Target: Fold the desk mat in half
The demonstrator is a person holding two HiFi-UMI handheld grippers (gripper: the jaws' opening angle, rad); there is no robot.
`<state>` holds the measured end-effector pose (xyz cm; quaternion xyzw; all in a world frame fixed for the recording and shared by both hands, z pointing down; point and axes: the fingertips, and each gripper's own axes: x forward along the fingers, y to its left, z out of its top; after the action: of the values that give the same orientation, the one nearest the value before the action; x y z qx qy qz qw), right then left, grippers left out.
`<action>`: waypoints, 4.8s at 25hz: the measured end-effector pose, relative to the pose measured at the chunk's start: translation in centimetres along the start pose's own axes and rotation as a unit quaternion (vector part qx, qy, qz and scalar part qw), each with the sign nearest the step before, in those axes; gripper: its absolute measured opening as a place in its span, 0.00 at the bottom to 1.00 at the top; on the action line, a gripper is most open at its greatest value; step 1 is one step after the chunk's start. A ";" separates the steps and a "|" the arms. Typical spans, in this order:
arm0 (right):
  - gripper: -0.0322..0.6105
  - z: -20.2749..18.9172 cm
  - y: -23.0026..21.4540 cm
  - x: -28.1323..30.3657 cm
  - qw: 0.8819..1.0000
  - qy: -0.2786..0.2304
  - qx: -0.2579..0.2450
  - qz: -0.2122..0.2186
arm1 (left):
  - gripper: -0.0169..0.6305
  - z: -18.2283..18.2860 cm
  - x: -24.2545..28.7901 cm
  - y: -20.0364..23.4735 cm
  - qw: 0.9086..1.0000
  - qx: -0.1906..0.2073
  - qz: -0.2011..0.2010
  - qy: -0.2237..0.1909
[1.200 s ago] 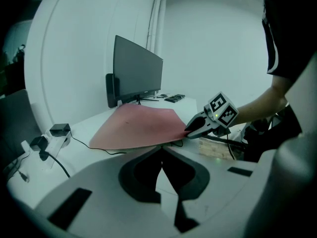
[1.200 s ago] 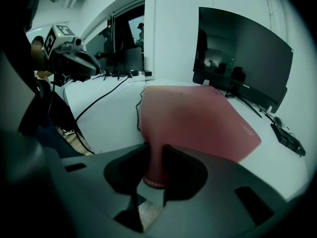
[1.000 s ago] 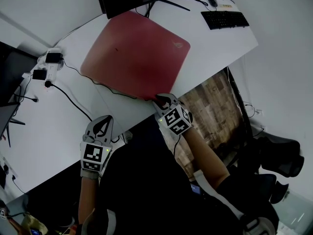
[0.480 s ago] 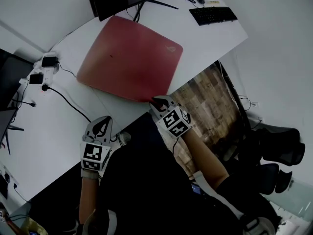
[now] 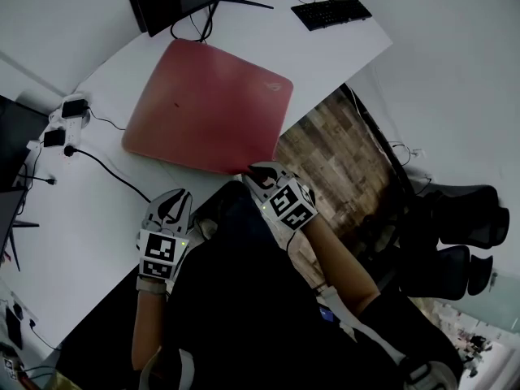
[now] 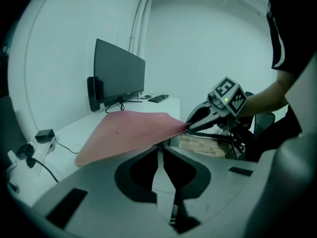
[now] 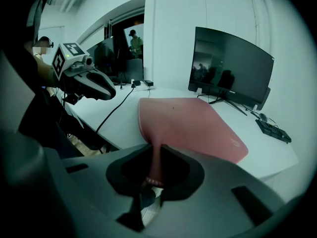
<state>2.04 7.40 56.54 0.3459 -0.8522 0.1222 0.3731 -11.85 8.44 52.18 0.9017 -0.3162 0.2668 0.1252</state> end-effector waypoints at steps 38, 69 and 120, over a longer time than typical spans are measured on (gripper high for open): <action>0.15 -1.1 2.0 -7.8 0.999 0.019 -0.018 0.030 | 0.28 -2.3 5.3 -5.1 0.975 0.202 -0.020 0.094; 0.26 8.3 -13.0 1.5 0.995 -0.002 -0.067 0.073 | 0.06 4.7 12.5 5.7 0.975 0.194 0.043 0.097; 0.18 17.8 -22.5 23.0 0.954 0.006 -0.226 0.197 | 0.08 4.7 18.6 21.3 0.959 0.043 0.212 0.182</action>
<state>-3.57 -28.76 59.69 0.0770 -0.9064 -0.0004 0.4153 -11.31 -19.15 59.93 0.7544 -0.4606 0.4603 0.0825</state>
